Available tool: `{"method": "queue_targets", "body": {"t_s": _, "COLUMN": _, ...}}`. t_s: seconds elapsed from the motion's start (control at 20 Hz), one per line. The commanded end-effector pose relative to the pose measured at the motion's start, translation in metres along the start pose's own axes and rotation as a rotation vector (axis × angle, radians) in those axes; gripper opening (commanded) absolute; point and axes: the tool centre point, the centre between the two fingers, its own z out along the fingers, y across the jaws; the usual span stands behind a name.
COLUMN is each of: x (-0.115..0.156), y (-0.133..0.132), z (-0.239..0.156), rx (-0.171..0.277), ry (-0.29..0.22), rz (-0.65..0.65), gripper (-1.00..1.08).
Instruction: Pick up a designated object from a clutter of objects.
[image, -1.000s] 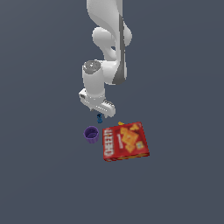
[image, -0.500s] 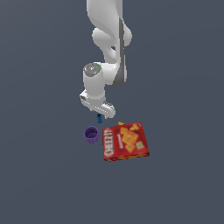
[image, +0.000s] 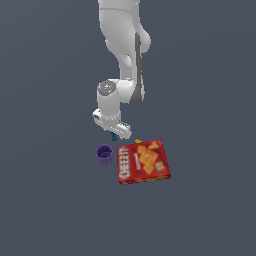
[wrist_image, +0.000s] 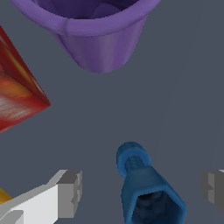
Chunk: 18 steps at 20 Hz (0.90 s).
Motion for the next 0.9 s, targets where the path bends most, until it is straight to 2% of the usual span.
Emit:
{"method": "queue_targets", "body": {"t_s": 0.0, "x": 0.0002, "y": -0.0002, "z": 0.0033, "rx": 0.000, "ry": 0.001, "rz": 0.000, "gripper": 1.00}}
{"method": "queue_targets", "body": {"t_s": 0.05, "x": 0.0002, "y": -0.0002, "z": 0.0035, "rx": 0.000, "ry": 0.001, "rz": 0.000, "gripper": 1.00}}
{"method": "queue_targets", "body": {"t_s": 0.1, "x": 0.0002, "y": -0.0002, "z": 0.0035, "rx": 0.000, "ry": 0.001, "rz": 0.000, "gripper": -1.00}}
{"method": "queue_targets", "body": {"t_s": 0.85, "x": 0.0007, "y": -0.0050, "z": -0.0021, "rx": 0.001, "ry": 0.002, "rz": 0.000, "gripper": -1.00}}
